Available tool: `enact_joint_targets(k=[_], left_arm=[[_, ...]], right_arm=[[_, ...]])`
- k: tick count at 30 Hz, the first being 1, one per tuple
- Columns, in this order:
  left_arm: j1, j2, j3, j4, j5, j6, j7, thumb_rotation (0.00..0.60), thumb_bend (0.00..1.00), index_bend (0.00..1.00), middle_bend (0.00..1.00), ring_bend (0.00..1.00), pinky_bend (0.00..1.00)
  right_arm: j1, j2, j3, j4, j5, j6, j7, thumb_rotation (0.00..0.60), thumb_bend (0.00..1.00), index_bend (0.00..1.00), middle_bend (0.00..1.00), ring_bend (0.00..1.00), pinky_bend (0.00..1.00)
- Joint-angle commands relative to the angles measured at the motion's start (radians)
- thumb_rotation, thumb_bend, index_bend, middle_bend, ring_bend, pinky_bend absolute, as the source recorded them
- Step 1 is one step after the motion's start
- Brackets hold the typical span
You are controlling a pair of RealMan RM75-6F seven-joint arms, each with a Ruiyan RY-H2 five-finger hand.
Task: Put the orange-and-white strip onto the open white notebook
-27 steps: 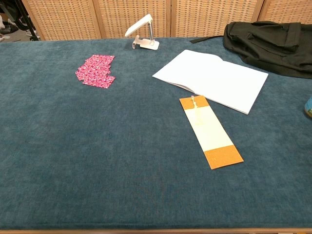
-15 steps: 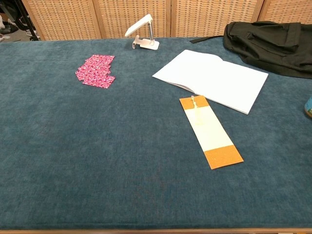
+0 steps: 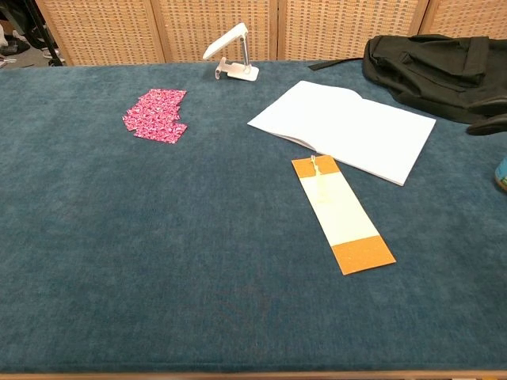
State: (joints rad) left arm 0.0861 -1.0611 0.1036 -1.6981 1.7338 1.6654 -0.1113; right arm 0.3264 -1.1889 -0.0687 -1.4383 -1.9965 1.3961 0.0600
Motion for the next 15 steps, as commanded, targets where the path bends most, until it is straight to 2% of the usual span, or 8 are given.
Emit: enact_joint_targets(k=[1,7,9,15], left_arm=[[-0.002,-0.003,-0.004,-0.002,-0.010,-0.007,0.007,0.600,0.00,0.00,0.00,0.00,0.00],[-0.010,-0.005,-0.012,-0.003,-0.040,-0.032,0.010,0.600,0.00,0.00,0.00,0.00,0.00],[-0.014,-0.005,-0.019,-0.006,-0.057,-0.044,0.013,0.600,0.00,0.00,0.00,0.00,0.00],[-0.023,-0.005,-0.026,-0.013,-0.081,-0.065,0.018,0.600,0.00,0.00,0.00,0.00,0.00]], right_arm=[[0.134,-0.038,0.020,0.113,-0.107,-0.072,0.006,0.600,0.00,0.09,0.00,0.00,0.00],[0.261,-0.093,0.035,0.224,-0.200,-0.078,-0.011,0.600,0.00,0.11,0.00,0.00,0.00],[0.331,-0.123,0.024,0.280,-0.267,-0.109,-0.042,0.600,0.00,0.12,0.00,0.00,0.00],[0.429,-0.180,-0.006,0.372,-0.332,-0.147,-0.082,0.600,0.00,0.14,0.00,0.00,0.00]])
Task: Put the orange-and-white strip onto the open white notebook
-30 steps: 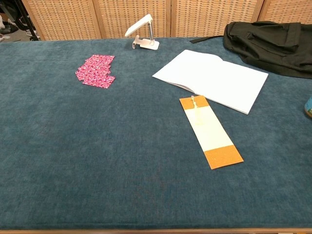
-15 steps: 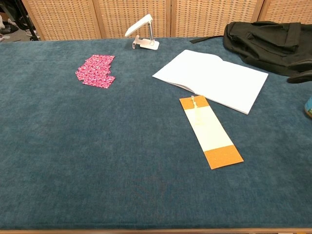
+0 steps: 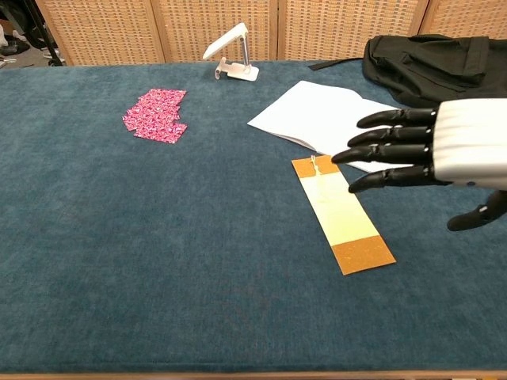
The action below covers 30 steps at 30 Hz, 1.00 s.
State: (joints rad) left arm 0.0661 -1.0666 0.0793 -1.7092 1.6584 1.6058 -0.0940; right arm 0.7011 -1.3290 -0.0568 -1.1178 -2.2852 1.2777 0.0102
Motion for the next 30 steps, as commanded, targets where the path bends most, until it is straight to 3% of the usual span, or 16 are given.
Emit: enact_joint_targets(k=[1,15,24,30], left_arm=[[-0.003,0.001,-0.003,-0.003,-0.008,-0.008,0.000,0.600,0.00,0.00,0.00,0.00,0.00],[-0.008,0.008,-0.008,-0.001,-0.028,-0.021,-0.020,0.600,0.00,0.00,0.00,0.00,0.00],[-0.010,0.008,-0.007,-0.001,-0.031,-0.027,-0.016,0.600,0.00,0.00,0.00,0.00,0.00],[-0.010,0.011,-0.008,-0.003,-0.033,-0.028,-0.019,0.600,0.00,0.00,0.00,0.00,0.00]], right_arm=[[0.063,-0.047,-0.020,0.060,-0.048,-0.030,-0.039,0.600,0.00,0.14,0.00,0.00,0.00],[0.168,-0.117,-0.057,0.111,-0.056,-0.144,-0.196,0.600,0.00,0.18,0.00,0.00,0.00],[0.197,-0.094,-0.057,-0.037,0.034,-0.287,-0.290,0.600,0.00,0.23,0.00,0.00,0.00],[0.212,-0.101,-0.059,-0.075,0.069,-0.325,-0.334,0.600,0.00,0.23,0.00,0.00,0.00]])
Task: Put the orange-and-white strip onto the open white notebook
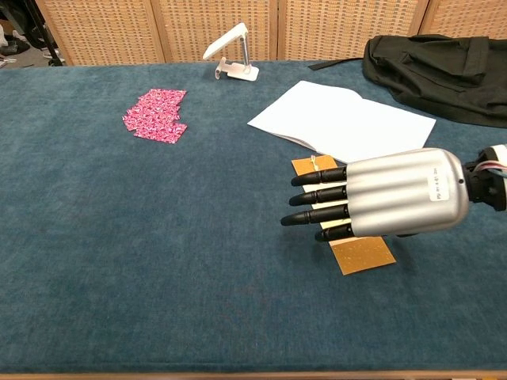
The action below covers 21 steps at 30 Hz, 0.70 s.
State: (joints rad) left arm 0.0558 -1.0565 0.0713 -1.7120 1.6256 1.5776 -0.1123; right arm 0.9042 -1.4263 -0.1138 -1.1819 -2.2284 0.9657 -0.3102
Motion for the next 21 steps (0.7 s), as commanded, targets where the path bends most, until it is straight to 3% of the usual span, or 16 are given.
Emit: enact_joint_targets(k=[1,14,17,21], left_arm=[[0.000,0.001,0.000,0.000,0.000,0.001,-0.002,0.600,0.00,0.00,0.00,0.00,0.00],[0.000,0.005,0.002,0.000,0.002,0.001,-0.011,0.600,0.00,0.00,0.00,0.00,0.00],[0.002,0.004,0.001,0.001,0.002,0.004,-0.012,0.600,0.00,0.00,0.00,0.00,0.00],[0.000,0.004,0.002,0.001,0.003,0.000,-0.010,0.600,0.00,0.00,0.00,0.00,0.00]], right_arm=[[0.011,-0.005,-0.003,-0.014,0.016,-0.016,-0.019,0.600,0.00,0.23,0.00,0.00,0.00],[0.019,-0.037,-0.032,-0.008,0.059,-0.010,-0.037,0.600,0.00,0.24,0.00,0.00,0.00],[0.019,-0.045,-0.043,0.009,0.062,0.009,-0.026,0.600,0.00,0.30,0.00,0.00,0.00],[0.016,-0.057,-0.060,0.035,0.067,0.042,0.009,0.600,0.01,0.47,0.00,0.00,0.00]])
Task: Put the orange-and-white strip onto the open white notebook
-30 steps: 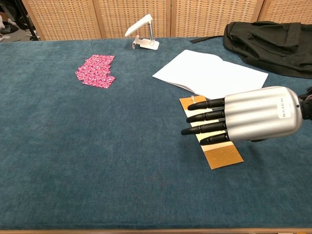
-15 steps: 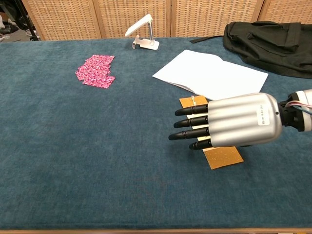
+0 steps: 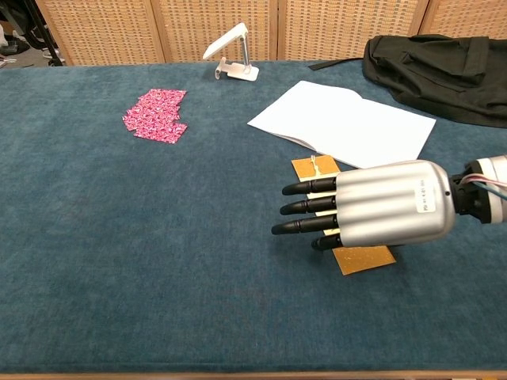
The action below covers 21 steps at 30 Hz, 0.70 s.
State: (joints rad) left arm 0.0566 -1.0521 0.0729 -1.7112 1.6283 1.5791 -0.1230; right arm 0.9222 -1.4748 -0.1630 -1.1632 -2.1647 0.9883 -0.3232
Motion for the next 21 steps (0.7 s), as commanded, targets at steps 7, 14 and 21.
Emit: enact_joint_targets(k=[7,14,21], left_arm=[[0.000,0.001,0.000,-0.002,-0.002,-0.002,0.001,0.600,0.00,0.00,0.00,0.00,0.00],[-0.001,0.001,0.001,-0.003,-0.002,-0.004,0.002,0.600,0.00,0.00,0.00,0.00,0.00],[0.000,0.004,0.002,-0.003,0.000,-0.003,-0.002,0.600,0.00,0.00,0.00,0.00,0.00]], right_arm=[[-0.003,-0.026,-0.033,0.057,-0.001,0.072,0.063,0.600,0.10,0.54,0.01,0.00,0.00],[-0.004,-0.026,-0.030,0.064,0.007,0.117,0.061,0.600,0.10,0.54,0.01,0.00,0.00],[-0.001,0.020,0.096,0.023,0.111,0.175,0.014,0.600,0.13,0.54,0.01,0.00,0.00]])
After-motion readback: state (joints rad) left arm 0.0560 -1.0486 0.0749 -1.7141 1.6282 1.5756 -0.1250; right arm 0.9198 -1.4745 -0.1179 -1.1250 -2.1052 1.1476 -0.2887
